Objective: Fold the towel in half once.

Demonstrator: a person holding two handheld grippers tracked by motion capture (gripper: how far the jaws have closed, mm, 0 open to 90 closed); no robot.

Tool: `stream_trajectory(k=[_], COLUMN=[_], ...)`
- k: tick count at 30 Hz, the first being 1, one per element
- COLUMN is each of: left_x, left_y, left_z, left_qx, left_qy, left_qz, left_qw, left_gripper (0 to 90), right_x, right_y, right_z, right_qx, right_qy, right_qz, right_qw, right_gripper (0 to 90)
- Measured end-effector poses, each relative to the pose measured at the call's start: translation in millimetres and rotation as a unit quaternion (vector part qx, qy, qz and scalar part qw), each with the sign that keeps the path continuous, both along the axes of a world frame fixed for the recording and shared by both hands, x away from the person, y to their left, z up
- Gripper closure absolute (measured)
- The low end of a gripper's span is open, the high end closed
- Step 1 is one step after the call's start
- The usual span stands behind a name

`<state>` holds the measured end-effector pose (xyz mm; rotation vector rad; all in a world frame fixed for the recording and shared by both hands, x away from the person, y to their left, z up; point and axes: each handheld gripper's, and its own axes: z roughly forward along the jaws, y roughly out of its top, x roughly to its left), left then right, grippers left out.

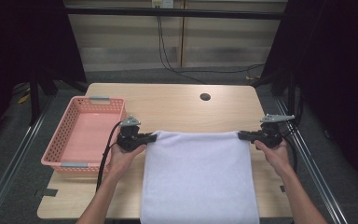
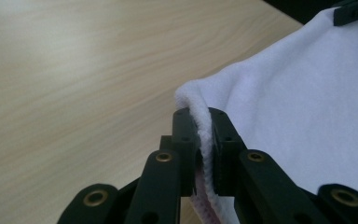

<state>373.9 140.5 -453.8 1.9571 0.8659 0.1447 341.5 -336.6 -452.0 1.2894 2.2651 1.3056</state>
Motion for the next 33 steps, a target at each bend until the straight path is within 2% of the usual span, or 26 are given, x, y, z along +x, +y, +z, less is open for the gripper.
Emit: stream_trajectory(k=[1,6,9,10,14,15,16,17,19,21,22,25,26,27,29,30,31,32,33], left_x=[3.2,15.9,23.0,30.6,46.1,46.1,53.7,53.7,61.6,63.3,70.8,78.9,82.4,85.0,84.1,82.5,82.5,76.8,74.0], left_y=[0.4,1.2,-0.7,-2.2,-3.8,-3.8,-5.2,-5.2,-9.3,-9.6,-7.8,-7.1,-7.4,-6.3,-7.3,-7.6,-7.6,-4.6,-2.4], left_z=[6.6,22.4,27.3,31.1,39.8,39.8,42.8,42.8,47.3,49.3,55.2,60.7,64.7,67.1,68.0,68.0,68.0,66.5,65.8], left_qx=[0.003,-0.009,0.001,0.007,0.001,0.001,0.008,0.008,0.024,0.026,0.012,0.0,0.004,-0.006,-0.01,-0.005,-0.005,-0.017,-0.017], left_qy=[-0.007,-0.015,-0.02,-0.028,-0.032,-0.032,-0.032,-0.032,-0.035,-0.042,-0.045,-0.047,-0.053,-0.058,-0.059,-0.063,-0.063,-0.062,-0.066], left_qz=[0.001,0.001,0.004,0.001,0.009,0.009,0.014,0.014,0.014,0.014,0.021,0.029,0.031,0.038,0.039,0.036,0.036,0.035,0.031], left_qw=[1.0,0.9998,0.9998,0.9996,0.9995,0.9995,0.9994,0.9994,0.999,0.9987,0.9987,0.9985,0.9981,0.9976,0.9974,0.9974,0.9974,0.9974,0.9972], left_gripper=[82.9,82.9,82.9,82.9,82.9,83.0,83.0,83.0,82.9,83.0,82.9,82.9,82.7,82.7,82.8,82.8,82.8,82.8,82.8], right_x=[5.8,18.6,27.9,31.7,43.9,43.9,51.5,56.0,64.2,68.1,76.2,84.2,89.1,91.7,98.0,98.0,97.2,93.9,90.3], right_y=[-0.7,-2.4,-5.1,-5.5,-6.6,-6.6,-6.5,-6.0,-4.1,-3.6,-2.6,-2.9,-3.3,-3.3,-4.0,-4.1,-4.5,-4.8,-4.7], right_z=[8.3,20.7,23.1,24.0,27.7,27.7,29.1,29.1,30.5,31.8,37.4,44.4,49.2,51.3,56.2,57.3,57.7,57.5,56.7], right_qx=[0.007,0.011,0.015,0.013,0.012,0.012,0.015,0.015,-0.003,-0.005,-0.011,-0.008,-0.007,-0.005,0.0,0.005,0.012,0.02,0.018], right_qy=[-0.013,-0.02,-0.023,-0.022,-0.029,-0.029,-0.025,-0.02,-0.015,-0.014,-0.016,-0.02,-0.024,-0.022,-0.018,-0.018,-0.02,-0.026,-0.028], right_qz=[-0.003,-0.006,-0.012,-0.014,-0.024,-0.024,-0.03,-0.029,-0.031,-0.031,-0.034,-0.039,-0.042,-0.043,-0.05,-0.051,-0.05,-0.047,-0.042], right_qw=[0.9999,0.9997,0.9996,0.9996,0.9992,0.9992,0.9991,0.9993,0.9994,0.9994,0.9992,0.999,0.9988,0.9988,0.9986,0.9985,0.9985,0.9984,0.9985], right_gripper=[83.2,83.3,83.3,83.3,83.3,83.3,83.3,83.3,83.3,83.4,83.4,83.4,83.5,83.4,83.6,83.7,83.7,83.9,83.9])
